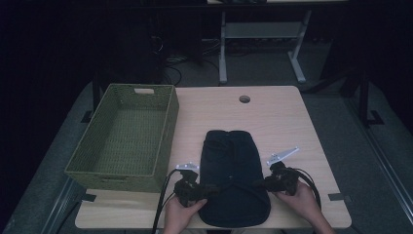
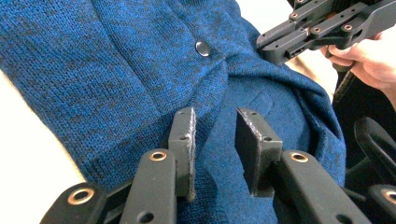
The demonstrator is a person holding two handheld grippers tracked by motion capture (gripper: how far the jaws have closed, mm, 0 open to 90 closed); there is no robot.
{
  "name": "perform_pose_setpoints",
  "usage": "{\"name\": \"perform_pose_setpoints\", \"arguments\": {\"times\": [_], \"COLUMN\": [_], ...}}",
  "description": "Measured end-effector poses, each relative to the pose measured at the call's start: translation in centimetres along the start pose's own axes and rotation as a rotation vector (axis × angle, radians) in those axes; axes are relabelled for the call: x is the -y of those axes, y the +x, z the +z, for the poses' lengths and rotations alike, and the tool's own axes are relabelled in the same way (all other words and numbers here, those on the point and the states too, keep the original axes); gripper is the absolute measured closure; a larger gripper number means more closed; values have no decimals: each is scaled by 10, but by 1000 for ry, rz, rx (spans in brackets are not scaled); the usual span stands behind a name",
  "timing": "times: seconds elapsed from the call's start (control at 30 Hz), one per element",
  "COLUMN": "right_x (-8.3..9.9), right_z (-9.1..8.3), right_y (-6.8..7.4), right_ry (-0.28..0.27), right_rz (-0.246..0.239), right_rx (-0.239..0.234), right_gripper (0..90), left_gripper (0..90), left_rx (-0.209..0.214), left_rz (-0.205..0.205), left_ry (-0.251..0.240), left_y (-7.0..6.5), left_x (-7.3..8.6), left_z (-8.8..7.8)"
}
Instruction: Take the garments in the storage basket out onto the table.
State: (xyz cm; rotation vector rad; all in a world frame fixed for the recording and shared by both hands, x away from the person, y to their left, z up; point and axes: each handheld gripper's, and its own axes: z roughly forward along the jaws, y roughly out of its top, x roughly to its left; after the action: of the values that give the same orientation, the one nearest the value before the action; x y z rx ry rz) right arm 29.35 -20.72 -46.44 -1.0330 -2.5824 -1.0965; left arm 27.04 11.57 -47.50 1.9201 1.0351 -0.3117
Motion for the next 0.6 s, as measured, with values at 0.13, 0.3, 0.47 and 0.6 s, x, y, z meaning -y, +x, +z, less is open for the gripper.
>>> {"name": "perform_pose_setpoints", "arguments": {"times": [0.13,0.3,0.47,0.6], "right_x": [3,-8,-24,-23], "right_z": [-2,-7,3,12], "right_y": [4,4,-3,-5], "right_ry": [21,-32,-33,-5], "right_rz": [-10,-13,-6,-13], "right_rx": [-11,13,30,27], "right_gripper": [805,757,762,769], "left_gripper": [651,648,639,636], "left_rx": [16,3,-30,-46], "left_rz": [6,-3,-4,-18], "left_ry": [-23,-63,-56,-3], "left_y": [-1,5,10,15], "left_x": [-7,-28,-46,-45], "left_z": [-3,-1,12,21]}}
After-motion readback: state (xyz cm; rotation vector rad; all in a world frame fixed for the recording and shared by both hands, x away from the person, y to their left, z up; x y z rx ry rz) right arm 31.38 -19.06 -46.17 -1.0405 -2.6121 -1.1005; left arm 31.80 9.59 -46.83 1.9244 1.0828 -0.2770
